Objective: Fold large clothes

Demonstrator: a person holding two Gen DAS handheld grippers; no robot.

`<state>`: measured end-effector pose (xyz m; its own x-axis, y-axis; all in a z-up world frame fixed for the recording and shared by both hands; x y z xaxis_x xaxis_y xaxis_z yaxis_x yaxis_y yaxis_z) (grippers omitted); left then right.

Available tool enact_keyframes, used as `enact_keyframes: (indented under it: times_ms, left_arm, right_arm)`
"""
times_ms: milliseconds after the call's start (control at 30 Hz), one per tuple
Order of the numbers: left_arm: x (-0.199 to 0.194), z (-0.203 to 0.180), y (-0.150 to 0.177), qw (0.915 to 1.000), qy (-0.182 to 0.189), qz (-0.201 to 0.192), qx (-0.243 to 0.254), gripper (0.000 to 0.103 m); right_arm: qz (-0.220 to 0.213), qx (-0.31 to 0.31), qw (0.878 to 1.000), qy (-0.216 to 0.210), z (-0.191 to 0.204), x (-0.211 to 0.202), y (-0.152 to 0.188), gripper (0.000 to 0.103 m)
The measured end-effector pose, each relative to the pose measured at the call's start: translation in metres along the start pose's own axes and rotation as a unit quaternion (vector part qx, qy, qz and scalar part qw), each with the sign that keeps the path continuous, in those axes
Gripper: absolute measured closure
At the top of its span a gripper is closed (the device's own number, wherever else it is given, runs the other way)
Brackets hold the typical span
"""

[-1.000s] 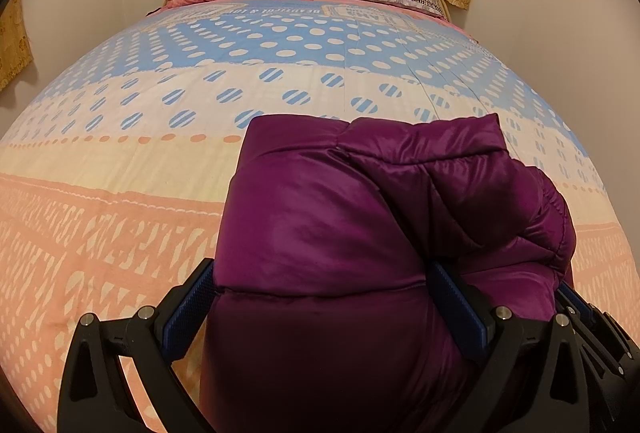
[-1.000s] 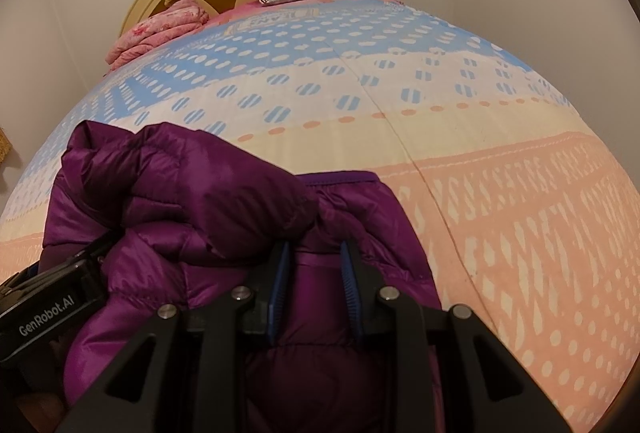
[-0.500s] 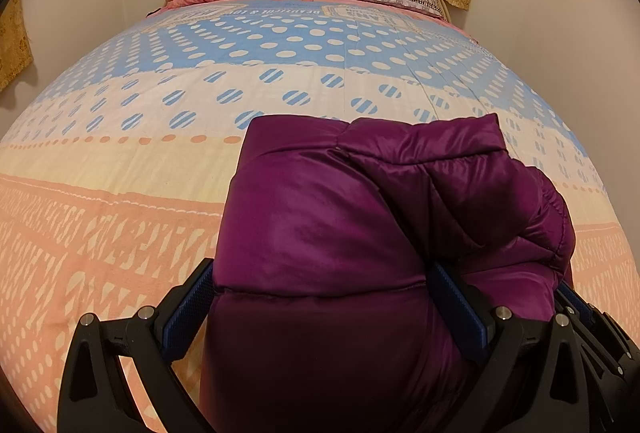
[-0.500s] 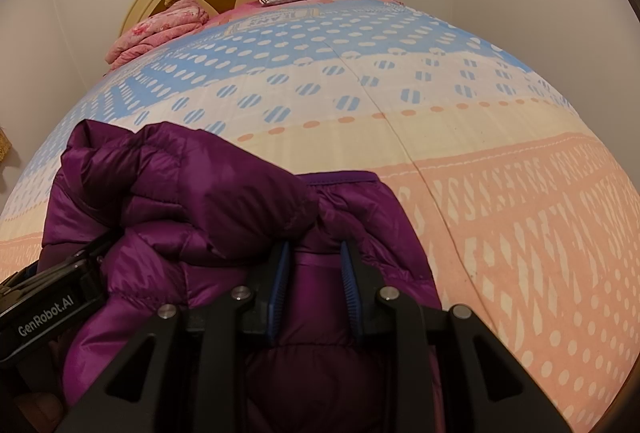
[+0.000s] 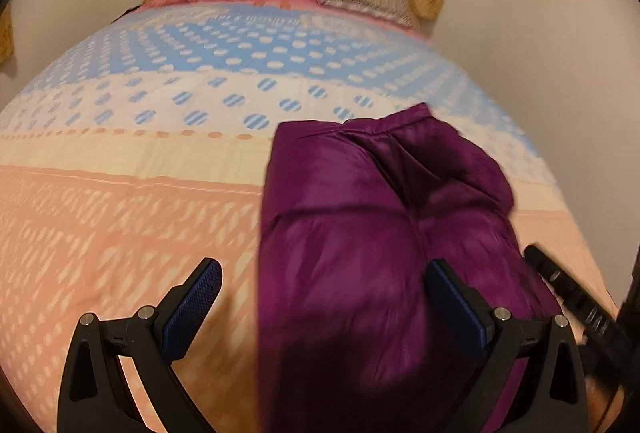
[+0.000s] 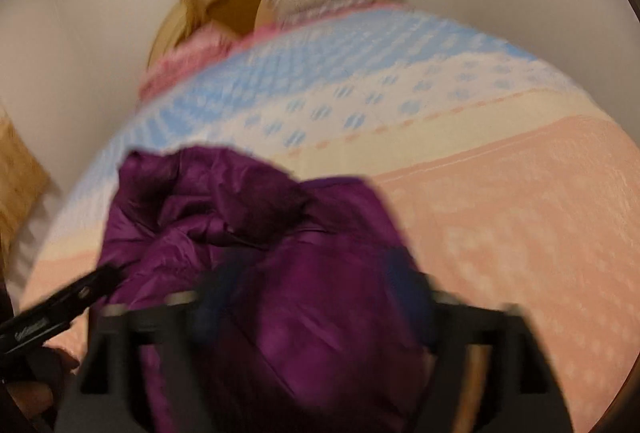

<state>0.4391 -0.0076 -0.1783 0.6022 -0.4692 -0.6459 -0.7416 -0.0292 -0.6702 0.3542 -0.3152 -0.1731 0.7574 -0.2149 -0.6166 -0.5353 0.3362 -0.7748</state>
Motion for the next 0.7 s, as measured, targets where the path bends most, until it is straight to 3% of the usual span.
enact_keyframes:
  times_ms: [67,167,300,467,567,633,700]
  left_arm:
    - [-0.011,0.0,0.01,0.9997,0.0,0.0,0.025,0.001]
    - [-0.005,0.0,0.022,0.999,0.018,0.02,0.035,0.001]
    - [0.005,0.0,0.027,0.9989,0.033,0.018,0.029,0.001]
    - [0.022,0.004,0.028,0.9958,0.085,0.032,0.006,0.001]
    - [0.026,0.004,0.03,0.9928,0.114,0.036,0.002,0.002]
    - [0.026,-0.003,0.031,0.9912,0.127,0.034,0.017,0.008]
    - [0.023,-0.013,0.031,0.9909,0.125,0.031,0.038,0.022]
  right_arm:
    - [0.009,-0.012,1.0,0.012,-0.009,-0.002,0.004,0.011]
    - [0.059,-0.022,0.998,-0.011,-0.009,0.015,0.01,0.032]
    - [0.075,-0.019,0.997,-0.019,-0.009,0.025,0.013,0.033]
    - [0.089,0.0,0.995,-0.053,-0.016,0.035,0.02,0.032]
    - [0.089,-0.004,0.992,-0.084,-0.013,0.032,0.025,0.048]
    - [0.095,-0.005,0.99,-0.1,-0.01,0.032,0.027,0.052]
    - [0.102,0.007,0.987,-0.126,-0.012,0.033,0.028,0.066]
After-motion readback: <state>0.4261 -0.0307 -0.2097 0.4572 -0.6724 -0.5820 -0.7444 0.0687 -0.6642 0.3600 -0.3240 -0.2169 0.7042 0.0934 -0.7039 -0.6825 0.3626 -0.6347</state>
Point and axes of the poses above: each gripper's, at about its wrist camera, not at the fingertips, and x roughly the way its jaws point, z to its left, y to its underside, the point moved 1 cm from there along x, roughly the way its jaws point, and after that the axes turned 12 degrees about y, right-handed, at the moved point
